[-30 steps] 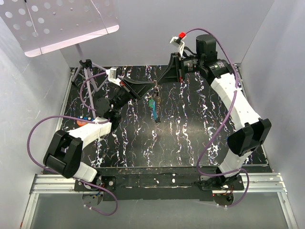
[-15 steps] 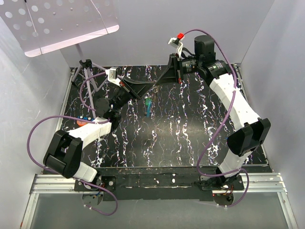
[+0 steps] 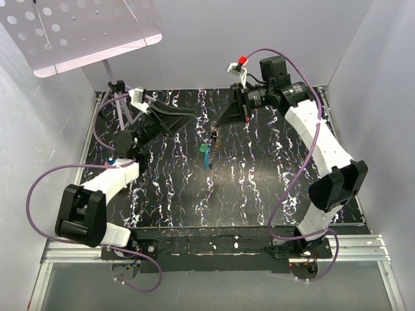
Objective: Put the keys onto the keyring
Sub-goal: Adjust the key on the keyring.
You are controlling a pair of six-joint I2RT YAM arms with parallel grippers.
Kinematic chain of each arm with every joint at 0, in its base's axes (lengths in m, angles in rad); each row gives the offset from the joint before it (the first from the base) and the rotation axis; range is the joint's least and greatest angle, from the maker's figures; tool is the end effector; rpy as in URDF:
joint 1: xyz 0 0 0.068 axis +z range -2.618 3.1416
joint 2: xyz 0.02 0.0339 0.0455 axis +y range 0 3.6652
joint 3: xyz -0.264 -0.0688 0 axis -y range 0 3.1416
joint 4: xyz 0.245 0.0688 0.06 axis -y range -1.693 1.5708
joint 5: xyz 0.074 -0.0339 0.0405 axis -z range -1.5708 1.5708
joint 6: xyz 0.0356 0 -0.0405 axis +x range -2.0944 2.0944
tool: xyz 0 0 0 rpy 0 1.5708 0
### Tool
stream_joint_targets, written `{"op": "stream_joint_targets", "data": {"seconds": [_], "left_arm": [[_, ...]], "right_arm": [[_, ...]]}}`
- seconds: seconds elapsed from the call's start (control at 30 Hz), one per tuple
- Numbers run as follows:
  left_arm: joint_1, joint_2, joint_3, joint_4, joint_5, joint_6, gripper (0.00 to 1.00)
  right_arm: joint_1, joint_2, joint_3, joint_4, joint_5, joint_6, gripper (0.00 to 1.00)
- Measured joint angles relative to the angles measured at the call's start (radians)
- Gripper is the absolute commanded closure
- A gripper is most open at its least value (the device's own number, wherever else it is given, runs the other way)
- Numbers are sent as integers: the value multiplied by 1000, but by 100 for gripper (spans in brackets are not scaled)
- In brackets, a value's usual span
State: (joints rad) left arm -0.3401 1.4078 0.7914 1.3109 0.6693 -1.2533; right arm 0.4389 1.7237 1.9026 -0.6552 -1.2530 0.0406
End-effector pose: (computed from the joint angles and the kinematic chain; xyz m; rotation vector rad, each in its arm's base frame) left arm 0.2661 -0.1176 0.3466 0.2185 1.1879 -1.7159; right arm 0.3172 0.1863 0.4380 -1.1626 1.6476 1.5641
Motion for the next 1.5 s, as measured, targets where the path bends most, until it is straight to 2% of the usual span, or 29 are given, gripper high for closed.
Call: {"op": "stream_joint_targets", "data": {"seconds": [0.1, 0.27, 0.43, 0.6, 0.9, 1.3, 1.5], "left_arm": [[57, -46, 17, -77, 128, -8, 36], [60, -54, 141, -322, 349, 23, 36], [56, -32, 181, -453, 490, 30, 39], [28, 5, 218, -590, 552, 82, 47], [-42, 45, 334, -889, 601, 271, 62], [-56, 74, 436, -1229, 635, 513, 66], [-64, 96, 475, -1390, 628, 620, 72]], "right_arm": [[0, 19, 26, -165, -10, -117, 99], [3, 99, 101, -461, -25, -339, 99], [19, 146, 102, -611, -25, -473, 99], [41, 157, 118, -660, -26, -529, 99], [70, 167, 130, -680, -26, -584, 99], [72, 173, 133, -682, -18, -599, 99], [72, 177, 139, -682, -4, -599, 99]]}}
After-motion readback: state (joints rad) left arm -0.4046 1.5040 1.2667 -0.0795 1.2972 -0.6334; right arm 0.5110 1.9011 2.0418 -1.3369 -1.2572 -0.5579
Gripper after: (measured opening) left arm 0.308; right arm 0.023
